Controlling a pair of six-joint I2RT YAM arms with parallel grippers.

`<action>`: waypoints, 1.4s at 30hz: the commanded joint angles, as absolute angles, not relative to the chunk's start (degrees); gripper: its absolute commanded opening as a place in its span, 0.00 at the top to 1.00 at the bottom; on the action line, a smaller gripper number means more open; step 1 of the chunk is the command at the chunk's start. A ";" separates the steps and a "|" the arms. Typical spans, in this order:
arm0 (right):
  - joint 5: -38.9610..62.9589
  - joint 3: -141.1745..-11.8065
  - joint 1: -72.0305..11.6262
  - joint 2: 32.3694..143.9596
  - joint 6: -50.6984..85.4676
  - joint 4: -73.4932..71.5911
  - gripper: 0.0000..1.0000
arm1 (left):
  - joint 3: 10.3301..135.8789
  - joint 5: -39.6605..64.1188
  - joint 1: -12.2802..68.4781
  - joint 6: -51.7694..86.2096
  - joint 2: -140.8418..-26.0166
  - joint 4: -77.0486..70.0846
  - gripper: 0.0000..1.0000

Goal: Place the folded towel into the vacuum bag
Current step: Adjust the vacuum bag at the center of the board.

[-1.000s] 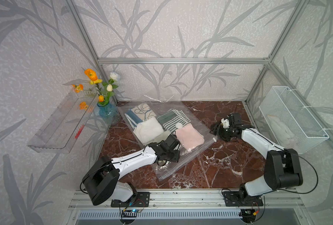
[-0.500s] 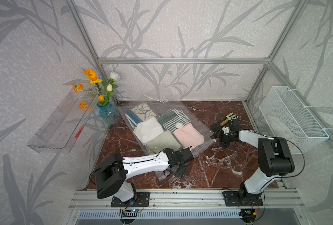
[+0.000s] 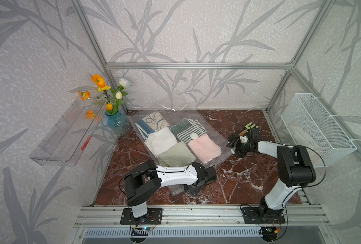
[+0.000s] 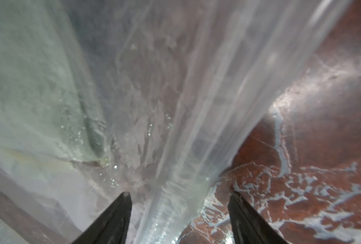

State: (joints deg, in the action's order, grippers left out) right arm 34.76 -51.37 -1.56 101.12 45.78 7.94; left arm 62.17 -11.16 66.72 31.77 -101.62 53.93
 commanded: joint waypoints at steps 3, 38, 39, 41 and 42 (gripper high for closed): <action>34.67 -51.03 -2.11 103.10 47.33 6.82 0.40 | 62.77 -17.91 67.31 29.35 -103.56 56.64 0.35; 35.01 -55.02 -2.29 104.50 48.07 7.52 0.70 | 58.02 -20.27 71.28 31.83 -101.24 62.83 0.61; 35.20 -54.94 -2.52 104.10 48.38 7.19 0.75 | 58.01 -20.34 71.28 31.34 -100.10 62.10 0.74; 34.66 -54.50 -3.32 102.22 49.18 6.79 0.85 | 59.10 -20.68 71.37 29.49 -97.79 61.94 0.88; 34.14 -54.58 -3.95 101.16 49.75 6.81 0.87 | 60.17 -23.17 71.29 29.74 -95.99 63.15 0.96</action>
